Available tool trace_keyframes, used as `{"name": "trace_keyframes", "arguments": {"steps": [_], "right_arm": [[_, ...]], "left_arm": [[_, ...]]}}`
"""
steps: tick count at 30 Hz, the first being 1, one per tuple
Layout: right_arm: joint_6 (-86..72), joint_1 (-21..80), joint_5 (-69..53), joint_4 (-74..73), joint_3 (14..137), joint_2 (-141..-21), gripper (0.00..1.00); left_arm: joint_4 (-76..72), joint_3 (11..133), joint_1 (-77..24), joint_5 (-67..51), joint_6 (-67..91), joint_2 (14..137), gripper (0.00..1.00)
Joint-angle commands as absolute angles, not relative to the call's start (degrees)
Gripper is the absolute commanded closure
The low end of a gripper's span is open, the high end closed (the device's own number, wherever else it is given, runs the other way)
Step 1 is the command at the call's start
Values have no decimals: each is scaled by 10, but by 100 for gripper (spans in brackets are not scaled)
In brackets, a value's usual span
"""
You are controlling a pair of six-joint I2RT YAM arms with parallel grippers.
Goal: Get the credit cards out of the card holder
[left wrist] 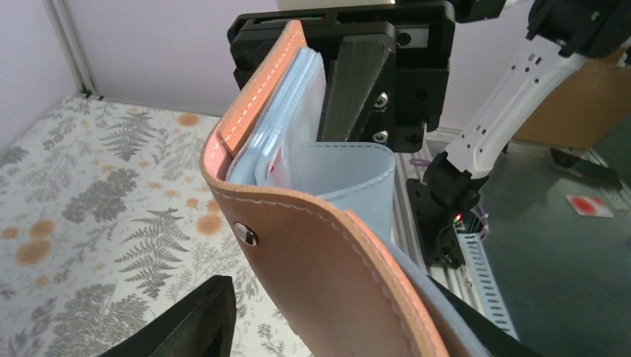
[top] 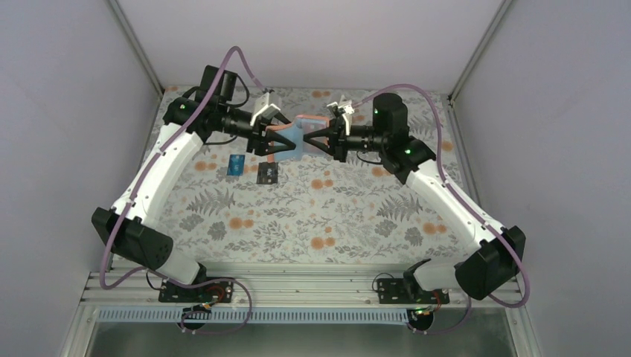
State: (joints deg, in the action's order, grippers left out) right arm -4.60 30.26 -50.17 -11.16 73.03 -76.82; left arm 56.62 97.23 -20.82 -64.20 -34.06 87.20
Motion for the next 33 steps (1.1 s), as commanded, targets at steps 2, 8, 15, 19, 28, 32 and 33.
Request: {"name": "trace_keyframes", "arguments": {"steps": [2, 8, 15, 19, 28, 32, 33], "right_arm": [[-50, 317, -510, -95, 749, -778, 96], [-41, 324, -502, -112, 760, -785, 96], [-29, 324, -490, -130, 765, -776, 96], [-7, 324, -497, -150, 768, -771, 96], [50, 288, -522, -194, 738, -722, 59], [46, 249, -523, -204, 725, -712, 51], [45, 245, -519, -206, 724, -712, 51]], "left_arm": [[518, 968, -215, -618, -319, 860, 29], [504, 981, -217, -583, -294, 880, 19], [499, 986, -219, -569, -286, 886, 22], [519, 1002, -219, -584, -297, 893, 77], [560, 992, -212, -599, -333, 882, 98], [569, 994, -209, -606, -341, 879, 98], [574, 994, -209, -613, -348, 879, 98]]}}
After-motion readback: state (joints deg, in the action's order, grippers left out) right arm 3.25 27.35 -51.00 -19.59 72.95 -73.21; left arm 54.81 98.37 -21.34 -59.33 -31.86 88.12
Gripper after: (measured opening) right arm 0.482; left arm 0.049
